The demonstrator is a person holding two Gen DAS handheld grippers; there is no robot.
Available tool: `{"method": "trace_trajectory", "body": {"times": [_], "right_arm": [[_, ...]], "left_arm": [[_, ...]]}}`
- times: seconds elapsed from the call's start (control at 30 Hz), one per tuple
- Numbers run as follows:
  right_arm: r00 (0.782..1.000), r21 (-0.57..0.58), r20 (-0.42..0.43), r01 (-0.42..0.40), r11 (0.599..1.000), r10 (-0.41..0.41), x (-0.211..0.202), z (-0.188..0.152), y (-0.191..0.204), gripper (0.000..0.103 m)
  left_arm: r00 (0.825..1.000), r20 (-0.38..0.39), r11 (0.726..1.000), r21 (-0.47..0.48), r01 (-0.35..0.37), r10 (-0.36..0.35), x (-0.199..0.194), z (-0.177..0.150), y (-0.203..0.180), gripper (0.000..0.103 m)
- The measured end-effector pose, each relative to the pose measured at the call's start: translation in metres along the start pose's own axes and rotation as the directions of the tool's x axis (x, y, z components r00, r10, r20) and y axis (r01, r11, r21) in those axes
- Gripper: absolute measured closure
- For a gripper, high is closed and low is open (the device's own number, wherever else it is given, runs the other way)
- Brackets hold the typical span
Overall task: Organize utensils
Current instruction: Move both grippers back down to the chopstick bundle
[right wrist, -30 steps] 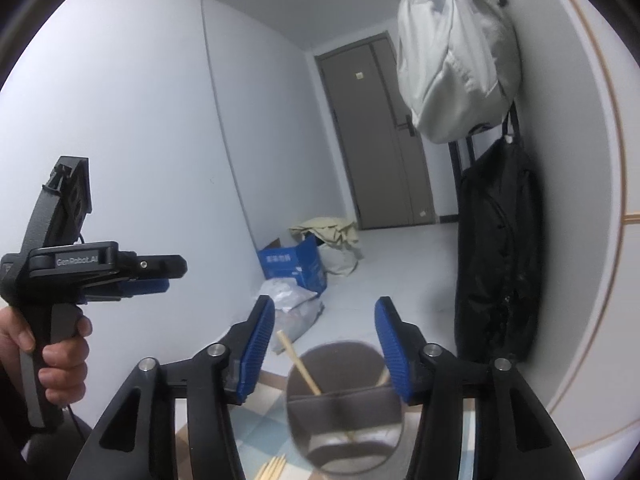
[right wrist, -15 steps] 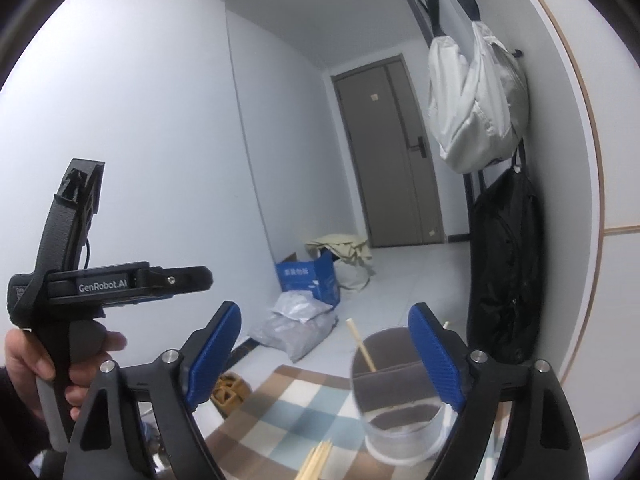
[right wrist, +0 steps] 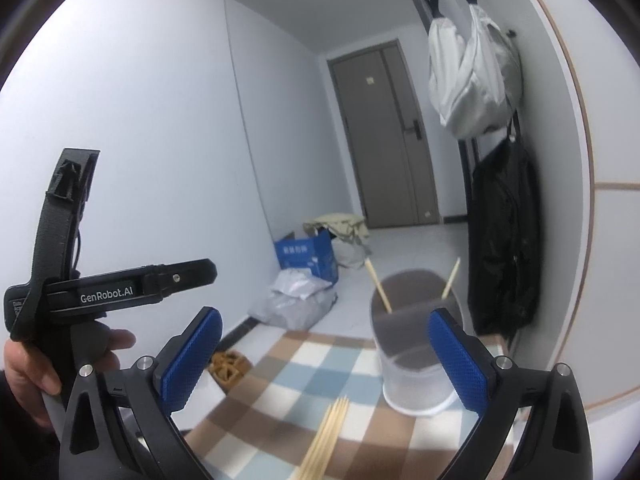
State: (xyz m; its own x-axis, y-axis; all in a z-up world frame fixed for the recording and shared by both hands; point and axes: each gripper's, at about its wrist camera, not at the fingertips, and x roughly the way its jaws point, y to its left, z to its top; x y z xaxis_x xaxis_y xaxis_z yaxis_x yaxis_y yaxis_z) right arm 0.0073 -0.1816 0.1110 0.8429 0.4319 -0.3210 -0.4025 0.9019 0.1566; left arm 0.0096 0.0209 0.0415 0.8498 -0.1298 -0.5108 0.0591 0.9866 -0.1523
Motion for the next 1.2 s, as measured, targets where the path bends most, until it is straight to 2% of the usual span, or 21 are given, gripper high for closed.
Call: {"method": "trace_trajectory", "body": {"times": [0.27, 0.4, 0.47, 0.6, 0.73, 0.83, 0.87, 0.93, 1.0, 1.07, 1.13, 1.2], "right_arm": [[0.99, -0.012, -0.139, 0.028, 1.0, -0.03, 0.022, -0.033, 0.003, 0.0], [0.97, -0.007, -0.238, 0.045, 0.999, -0.045, 0.039, -0.05, 0.0, 0.001], [0.961, -0.003, -0.272, 0.045, 0.999, -0.044, 0.047, -0.055, -0.001, 0.006], [0.932, -0.012, -0.354, 0.077, 0.997, -0.076, 0.065, -0.066, -0.003, 0.008], [0.889, -0.017, -0.452, 0.079, 0.997, -0.079, 0.091, -0.076, -0.005, 0.02], [0.853, -0.039, -0.515, 0.075, 0.996, -0.085, 0.11, -0.084, -0.003, 0.035], [0.836, -0.063, -0.541, 0.076, 0.995, -0.098, 0.119, -0.087, -0.002, 0.039], [0.819, -0.094, -0.563, 0.074, 0.993, -0.114, 0.128, -0.091, 0.001, 0.046], [0.791, -0.134, -0.595, 0.077, 0.988, -0.142, 0.141, -0.097, 0.004, 0.049], [0.758, -0.165, -0.63, 0.079, 0.983, -0.167, 0.158, -0.104, 0.006, 0.062], [0.733, -0.19, -0.653, 0.087, 0.978, -0.192, 0.171, -0.109, 0.007, 0.068], [0.713, -0.22, -0.665, 0.098, 0.971, -0.223, 0.183, -0.115, 0.008, 0.071]], "left_arm": [[0.999, -0.041, 1.0, -0.019, -0.015, 0.014, 0.017, -0.033, 0.016, 0.003], [0.998, -0.065, 0.999, -0.034, -0.028, 0.026, 0.025, -0.04, 0.028, 0.003], [0.996, -0.079, 0.998, -0.047, -0.038, 0.034, 0.028, -0.041, 0.034, 0.003], [0.991, -0.128, 0.996, -0.065, -0.059, 0.05, 0.039, -0.043, 0.049, 0.003], [0.983, -0.171, 0.992, -0.09, -0.089, 0.073, 0.051, -0.047, 0.065, 0.003], [0.976, -0.2, 0.987, -0.119, -0.108, 0.082, 0.057, -0.048, 0.076, 0.003], [0.975, -0.209, 0.985, -0.131, -0.11, 0.081, 0.059, -0.048, 0.08, 0.003], [0.972, -0.224, 0.982, -0.151, -0.11, 0.075, 0.062, -0.047, 0.085, 0.003], [0.969, -0.238, 0.978, -0.175, -0.113, 0.07, 0.064, -0.047, 0.09, 0.003], [0.967, -0.246, 0.974, -0.196, -0.115, 0.065, 0.065, -0.046, 0.094, 0.003], [0.964, -0.259, 0.968, -0.221, -0.119, 0.06, 0.066, -0.046, 0.099, 0.003], [0.962, -0.268, 0.963, -0.242, -0.122, 0.054, 0.069, -0.046, 0.105, 0.003]]}}
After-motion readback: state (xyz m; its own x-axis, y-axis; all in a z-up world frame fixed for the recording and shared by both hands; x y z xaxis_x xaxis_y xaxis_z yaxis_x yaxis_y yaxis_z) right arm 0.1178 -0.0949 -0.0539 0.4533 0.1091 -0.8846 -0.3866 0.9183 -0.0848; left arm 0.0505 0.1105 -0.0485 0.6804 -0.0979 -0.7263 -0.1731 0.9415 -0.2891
